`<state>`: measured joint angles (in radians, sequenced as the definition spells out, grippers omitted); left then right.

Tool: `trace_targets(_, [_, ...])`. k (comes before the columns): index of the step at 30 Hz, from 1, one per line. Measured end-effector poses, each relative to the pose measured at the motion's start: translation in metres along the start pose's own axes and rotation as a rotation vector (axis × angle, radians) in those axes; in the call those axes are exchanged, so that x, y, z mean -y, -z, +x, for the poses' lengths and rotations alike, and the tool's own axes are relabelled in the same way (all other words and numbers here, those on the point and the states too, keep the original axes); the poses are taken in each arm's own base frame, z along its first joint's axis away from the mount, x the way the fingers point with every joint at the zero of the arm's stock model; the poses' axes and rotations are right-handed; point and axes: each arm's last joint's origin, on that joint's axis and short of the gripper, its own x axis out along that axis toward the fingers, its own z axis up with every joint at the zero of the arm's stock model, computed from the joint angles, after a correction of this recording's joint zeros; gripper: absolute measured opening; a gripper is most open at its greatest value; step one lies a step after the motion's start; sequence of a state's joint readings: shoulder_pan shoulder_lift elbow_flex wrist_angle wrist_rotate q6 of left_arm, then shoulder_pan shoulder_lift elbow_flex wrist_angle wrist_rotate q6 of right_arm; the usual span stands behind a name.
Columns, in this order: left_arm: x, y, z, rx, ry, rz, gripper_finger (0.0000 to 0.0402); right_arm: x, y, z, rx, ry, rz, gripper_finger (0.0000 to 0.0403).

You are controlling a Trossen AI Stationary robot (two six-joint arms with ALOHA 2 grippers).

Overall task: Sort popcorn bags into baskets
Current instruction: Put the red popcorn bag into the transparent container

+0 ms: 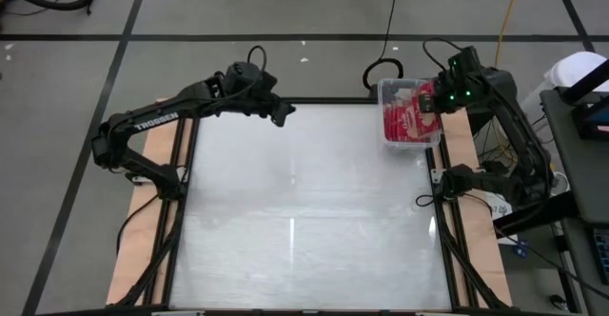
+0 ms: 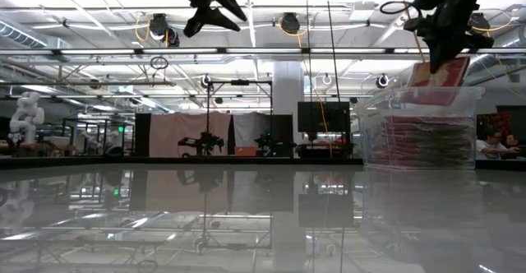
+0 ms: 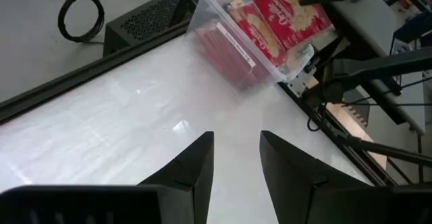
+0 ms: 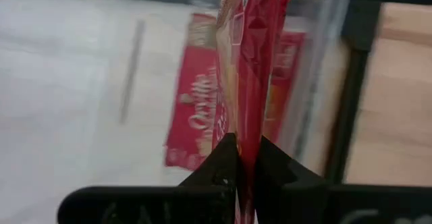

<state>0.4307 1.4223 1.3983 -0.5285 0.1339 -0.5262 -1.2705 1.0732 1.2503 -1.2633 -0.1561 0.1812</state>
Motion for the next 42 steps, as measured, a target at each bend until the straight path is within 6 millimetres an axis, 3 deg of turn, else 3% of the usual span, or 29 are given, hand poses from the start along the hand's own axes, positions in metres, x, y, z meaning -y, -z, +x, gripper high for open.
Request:
trace_targets(9, [0.0000, -0.0001, 0.0000, 0.001, 0.000, 0.040, 0.0122, 0.0018, -0.0005, 0.0014, -0.004, 0.056, -0.005, 0.0014])
trace_targets(19, [-0.0001, -0.0001, 0.0000, -0.002, 0.004, 0.074, 0.0122, 0.0042, -0.0038, 0.0050, -0.002, 0.141, 0.022, 0.0109])
trace_targets(25, [-0.0001, -0.0001, 0.0000, -0.002, 0.005, 0.080, 0.0122, 0.0056, -0.0034, 0.0051, -0.006, 0.185, -0.010, 0.0136])
trace_targets(29, [-0.0001, -0.0001, 0.0000, -0.003, 0.006, 0.080, 0.0122, 0.0063, 0.0005, 0.0049, -0.048, 0.194, -0.030, 0.0117])
trace_targets(36, [-0.0012, -0.0008, -0.0002, -0.001, 0.003, 0.082, 0.0122, 0.0064, 0.0022, 0.0049, -0.070, 0.190, -0.046, 0.0015])
trace_targets(42, [-0.0018, -0.0011, -0.0003, 0.001, 0.001, 0.084, 0.0122, 0.0034, 0.0014, 0.0037, -0.045, 0.094, -0.001, 0.0007])
